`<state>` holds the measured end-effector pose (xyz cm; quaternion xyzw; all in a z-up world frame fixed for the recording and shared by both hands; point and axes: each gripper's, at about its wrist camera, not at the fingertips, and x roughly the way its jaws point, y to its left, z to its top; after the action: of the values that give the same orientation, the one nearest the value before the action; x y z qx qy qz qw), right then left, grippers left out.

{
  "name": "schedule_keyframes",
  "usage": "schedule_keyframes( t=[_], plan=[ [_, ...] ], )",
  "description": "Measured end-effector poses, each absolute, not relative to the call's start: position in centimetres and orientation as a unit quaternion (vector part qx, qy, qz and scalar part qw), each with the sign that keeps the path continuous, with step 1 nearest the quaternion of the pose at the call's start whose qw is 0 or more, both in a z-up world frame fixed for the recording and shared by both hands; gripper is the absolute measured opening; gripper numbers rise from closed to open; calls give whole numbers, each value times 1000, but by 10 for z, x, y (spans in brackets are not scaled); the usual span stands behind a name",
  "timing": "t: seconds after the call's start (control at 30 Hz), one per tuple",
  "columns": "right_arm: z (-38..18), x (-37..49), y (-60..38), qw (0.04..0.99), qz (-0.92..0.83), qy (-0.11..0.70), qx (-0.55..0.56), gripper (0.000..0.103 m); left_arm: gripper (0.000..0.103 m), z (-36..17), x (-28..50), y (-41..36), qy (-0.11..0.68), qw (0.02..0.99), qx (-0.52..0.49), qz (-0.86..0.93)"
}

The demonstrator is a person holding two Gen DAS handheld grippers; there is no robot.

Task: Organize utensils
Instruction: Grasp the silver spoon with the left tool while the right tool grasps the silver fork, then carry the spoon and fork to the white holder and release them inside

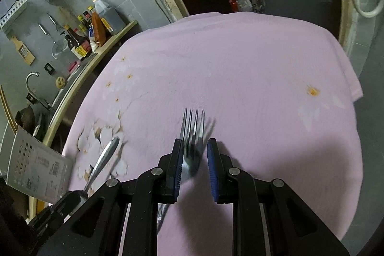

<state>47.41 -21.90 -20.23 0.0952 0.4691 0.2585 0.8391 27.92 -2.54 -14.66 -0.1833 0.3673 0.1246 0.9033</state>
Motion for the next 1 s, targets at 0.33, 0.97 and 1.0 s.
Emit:
schedule_keyframes(
  t=[0.33,0.97,1.0],
  plan=[
    [-191,483,-208,839,297,450,69,4,3,-127,283,-27,380,903,-163,117],
    [-15,373,-204,928,277,245,36,2,3,-13,240,-10,349,927,-116,77],
    [-5,368,-201,931,277,236,34,2,3,-8,236,-8,346,928,-114,76]
  ],
)
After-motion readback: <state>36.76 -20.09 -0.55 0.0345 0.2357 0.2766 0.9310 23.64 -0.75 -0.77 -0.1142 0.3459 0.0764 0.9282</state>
